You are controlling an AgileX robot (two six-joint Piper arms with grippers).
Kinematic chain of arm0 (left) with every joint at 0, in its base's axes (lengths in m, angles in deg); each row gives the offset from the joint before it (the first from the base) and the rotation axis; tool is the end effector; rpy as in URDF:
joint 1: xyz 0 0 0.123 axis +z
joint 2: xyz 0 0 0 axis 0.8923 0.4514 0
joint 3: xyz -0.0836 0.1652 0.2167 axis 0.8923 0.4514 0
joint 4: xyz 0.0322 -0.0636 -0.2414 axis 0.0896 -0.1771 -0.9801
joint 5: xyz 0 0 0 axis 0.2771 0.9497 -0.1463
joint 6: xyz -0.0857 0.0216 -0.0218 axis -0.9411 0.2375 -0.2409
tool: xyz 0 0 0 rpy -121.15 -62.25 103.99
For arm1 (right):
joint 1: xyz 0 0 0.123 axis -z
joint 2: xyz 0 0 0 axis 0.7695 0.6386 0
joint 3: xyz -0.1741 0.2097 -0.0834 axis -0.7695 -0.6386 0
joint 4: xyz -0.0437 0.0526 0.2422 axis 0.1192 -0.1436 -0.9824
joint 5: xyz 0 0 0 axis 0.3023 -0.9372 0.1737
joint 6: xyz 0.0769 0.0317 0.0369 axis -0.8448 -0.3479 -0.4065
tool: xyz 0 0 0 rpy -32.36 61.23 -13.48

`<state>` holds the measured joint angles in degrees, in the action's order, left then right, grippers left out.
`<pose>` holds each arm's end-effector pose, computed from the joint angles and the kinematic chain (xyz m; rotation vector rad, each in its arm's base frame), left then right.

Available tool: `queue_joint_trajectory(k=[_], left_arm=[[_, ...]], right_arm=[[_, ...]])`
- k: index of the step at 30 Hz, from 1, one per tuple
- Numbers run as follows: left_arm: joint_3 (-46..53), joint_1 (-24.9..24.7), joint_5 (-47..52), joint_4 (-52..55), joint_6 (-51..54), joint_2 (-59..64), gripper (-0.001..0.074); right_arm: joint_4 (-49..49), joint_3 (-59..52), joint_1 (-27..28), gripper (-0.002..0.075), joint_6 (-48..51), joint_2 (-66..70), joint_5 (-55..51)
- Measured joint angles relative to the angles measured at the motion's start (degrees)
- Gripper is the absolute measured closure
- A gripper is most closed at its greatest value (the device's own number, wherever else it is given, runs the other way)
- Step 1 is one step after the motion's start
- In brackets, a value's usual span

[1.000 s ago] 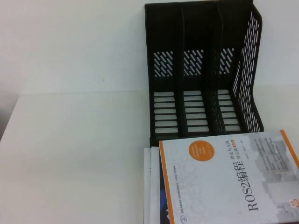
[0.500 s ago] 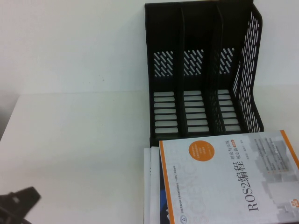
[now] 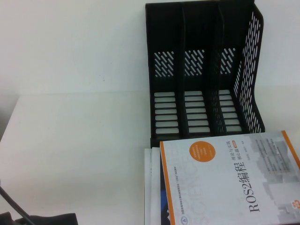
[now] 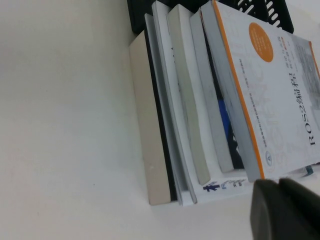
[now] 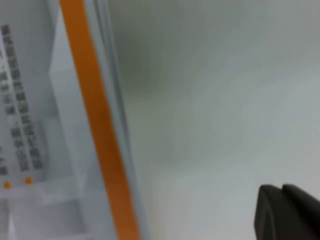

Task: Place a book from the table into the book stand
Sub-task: Push book with right arm

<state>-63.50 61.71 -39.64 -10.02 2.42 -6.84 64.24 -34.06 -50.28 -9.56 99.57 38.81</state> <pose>0.1001 -0.0560 0.2590 -0.1966 2.2223 -0.9961 0.2259 0.0033 0.2065 0.1720 2.6772 0.0942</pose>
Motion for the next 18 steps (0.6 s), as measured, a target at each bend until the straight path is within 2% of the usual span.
queue_joint_trajectory(k=[3, 12, 18], left_arm=[[0.0, 0.0, 0.2, 0.0, 0.1, 0.1, 0.0738], [0.0, 0.0, 0.4, -0.1, 0.4, 0.1, 0.0738], [0.0, 0.0, 0.0, -0.1, 0.9, 0.1, 0.0738]], right_arm=[[-6.0, 0.2, 0.0, 0.0729, 4.4, 2.2, 0.3], [-33.4, 0.3, 0.1, 0.0729, 29.3, 2.7, -1.0], [-45.9, 0.3, 0.1, 0.0729, 42.0, 2.7, -3.2]])
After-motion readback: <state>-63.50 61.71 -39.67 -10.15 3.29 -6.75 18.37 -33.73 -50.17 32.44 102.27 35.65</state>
